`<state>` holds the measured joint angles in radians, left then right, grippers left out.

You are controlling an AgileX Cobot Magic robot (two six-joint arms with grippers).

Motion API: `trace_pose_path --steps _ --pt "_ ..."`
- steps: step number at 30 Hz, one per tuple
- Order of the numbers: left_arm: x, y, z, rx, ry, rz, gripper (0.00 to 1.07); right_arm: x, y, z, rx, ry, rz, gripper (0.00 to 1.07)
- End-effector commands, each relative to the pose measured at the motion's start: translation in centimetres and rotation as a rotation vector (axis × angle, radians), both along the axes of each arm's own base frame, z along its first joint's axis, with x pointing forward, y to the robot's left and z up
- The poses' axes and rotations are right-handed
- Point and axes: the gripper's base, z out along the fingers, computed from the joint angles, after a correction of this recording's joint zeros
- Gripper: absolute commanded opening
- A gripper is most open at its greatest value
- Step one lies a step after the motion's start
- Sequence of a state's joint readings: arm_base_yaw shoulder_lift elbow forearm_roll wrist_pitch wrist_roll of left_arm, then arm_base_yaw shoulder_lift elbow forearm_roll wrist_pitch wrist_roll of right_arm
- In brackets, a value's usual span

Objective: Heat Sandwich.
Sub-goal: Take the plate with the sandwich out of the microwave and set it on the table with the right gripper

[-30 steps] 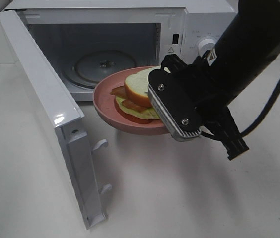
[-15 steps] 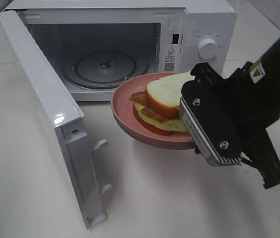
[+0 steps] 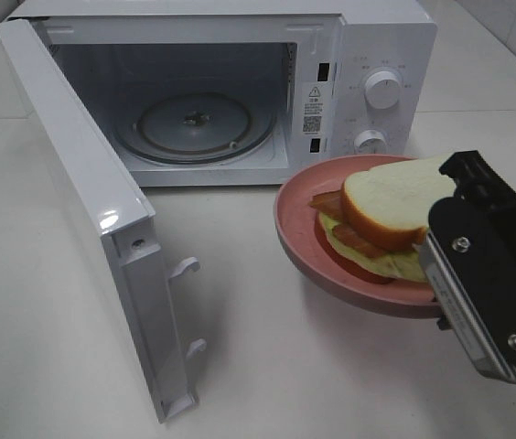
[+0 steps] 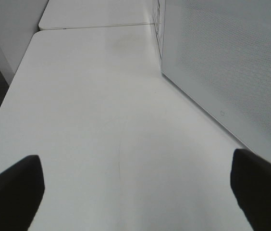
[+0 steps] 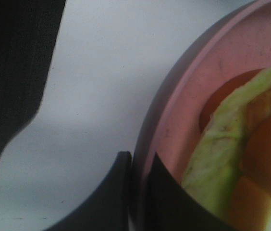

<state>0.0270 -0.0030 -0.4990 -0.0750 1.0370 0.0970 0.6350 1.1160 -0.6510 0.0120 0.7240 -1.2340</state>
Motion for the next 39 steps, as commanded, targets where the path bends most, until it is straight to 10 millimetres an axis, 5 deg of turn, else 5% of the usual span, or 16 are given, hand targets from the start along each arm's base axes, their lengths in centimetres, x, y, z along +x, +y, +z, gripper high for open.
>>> trace_pose_path --steps 1,14,39 --pt "-0.3 0.0 -0.1 -0.007 -0.031 0.0 1.03 -0.5 -0.8 0.3 0.008 -0.024 -0.042 0.01" --pt "-0.3 0.0 -0.1 -0.007 -0.031 0.0 1.03 -1.8 -4.2 0.6 -0.075 -0.075 -0.435 0.01" --pt "-0.3 0.0 -0.1 -0.007 -0.031 0.0 1.03 -2.0 -6.1 0.3 -0.162 -0.053 -0.94 0.0"
